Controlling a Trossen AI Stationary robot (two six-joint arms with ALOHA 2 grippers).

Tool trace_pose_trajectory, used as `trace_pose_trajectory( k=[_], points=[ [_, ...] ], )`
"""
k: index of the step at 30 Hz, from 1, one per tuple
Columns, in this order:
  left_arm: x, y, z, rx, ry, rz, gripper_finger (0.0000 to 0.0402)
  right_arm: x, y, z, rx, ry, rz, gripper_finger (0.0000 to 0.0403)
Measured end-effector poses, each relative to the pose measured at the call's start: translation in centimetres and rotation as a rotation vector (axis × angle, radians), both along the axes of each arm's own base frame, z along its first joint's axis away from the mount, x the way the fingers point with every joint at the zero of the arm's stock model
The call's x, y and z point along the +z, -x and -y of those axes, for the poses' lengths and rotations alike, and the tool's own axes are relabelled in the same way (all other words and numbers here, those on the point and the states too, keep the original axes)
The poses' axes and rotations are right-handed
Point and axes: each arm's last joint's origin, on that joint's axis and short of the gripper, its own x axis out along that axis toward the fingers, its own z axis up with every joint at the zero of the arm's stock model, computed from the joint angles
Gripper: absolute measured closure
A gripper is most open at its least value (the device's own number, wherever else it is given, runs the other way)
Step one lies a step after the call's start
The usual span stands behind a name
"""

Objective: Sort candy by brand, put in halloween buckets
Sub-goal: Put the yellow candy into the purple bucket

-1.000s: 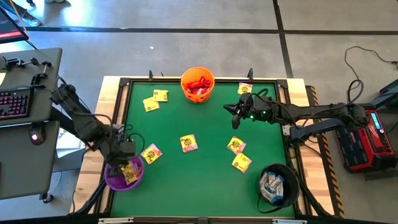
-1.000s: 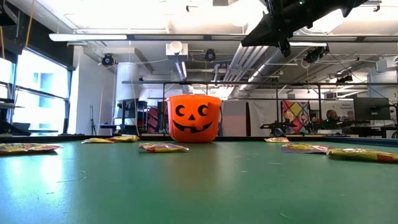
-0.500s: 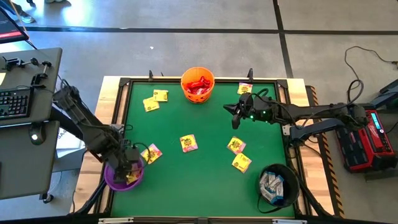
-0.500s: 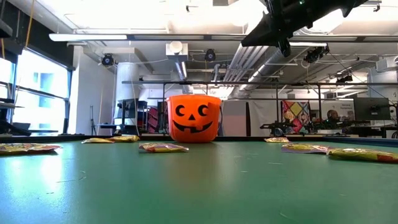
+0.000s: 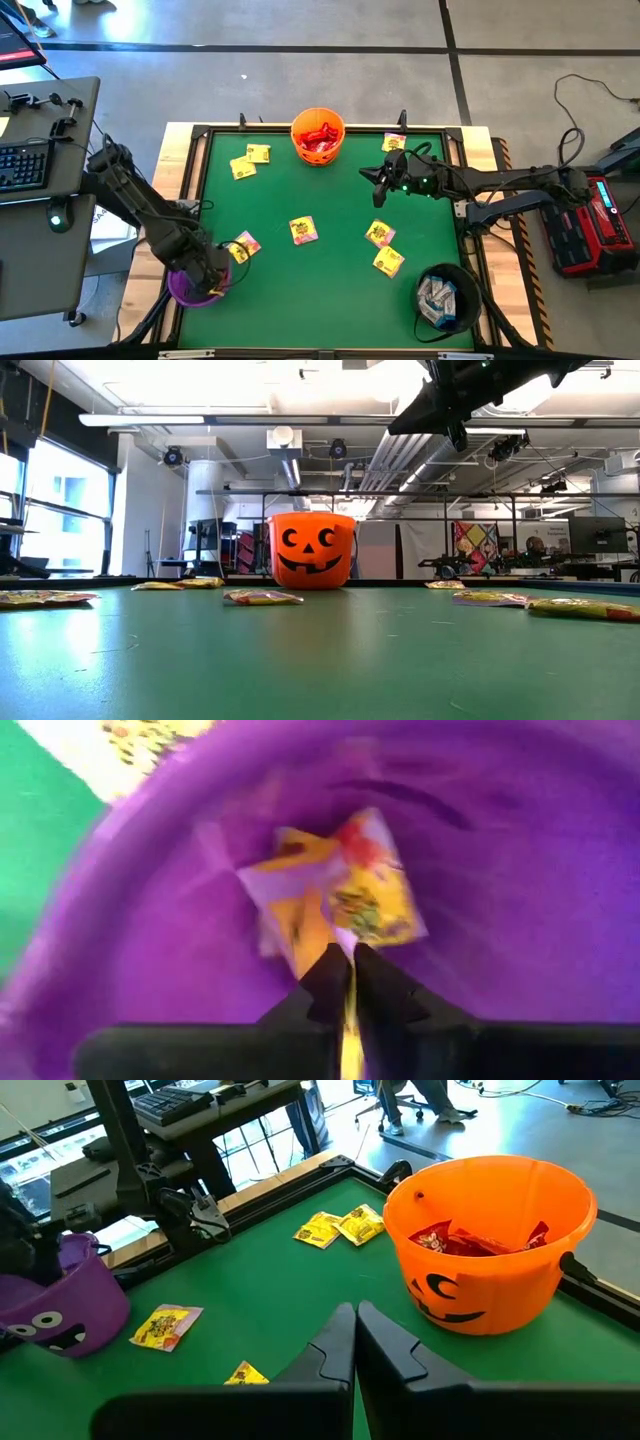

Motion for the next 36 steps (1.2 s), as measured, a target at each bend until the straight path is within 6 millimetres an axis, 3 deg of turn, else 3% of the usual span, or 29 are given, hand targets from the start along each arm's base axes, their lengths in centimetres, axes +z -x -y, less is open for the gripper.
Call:
trace_pose_trajectory(
  k=[7, 12, 17, 21, 27, 36],
  points=[
    [3.0, -0.1, 0.2, 0.041, 0.091, 0.037, 0.0325, 0.0, 0.0, 0.0, 0.001, 0.001, -0.001, 0.0403],
    [6.1, 0.3, -0.4, 0.078, 0.084, 0.049, 0.0286, 0.0, 0.0, 0.0, 0.001, 0.001, -0.001, 0.0403],
    [9.9, 0.5, -2.2, 0.14, 0.07, 0.144, 0.027, 0.0, 0.0, 0.0, 0.001, 0.002, -0.001, 0.0403],
    [11.9, 0.2, -4.6, 0.257, 0.042, 0.237, 0.0268, 0.0, 0.0, 0.0, 0.001, 0.002, -0.001, 0.0403],
    [12.0, -1.5, -8.6, 0.342, -0.093, 0.271, 0.0268, 0.0, 0.0, 0.0, 0.001, 0.002, -0.001, 0.0403],
    [10.7, -6.1, -15.3, 0.322, -0.256, 0.308, 0.0262, 0.0, 0.0, 0.0, 0.001, 0.002, -0.001, 0.0403]
  ],
)
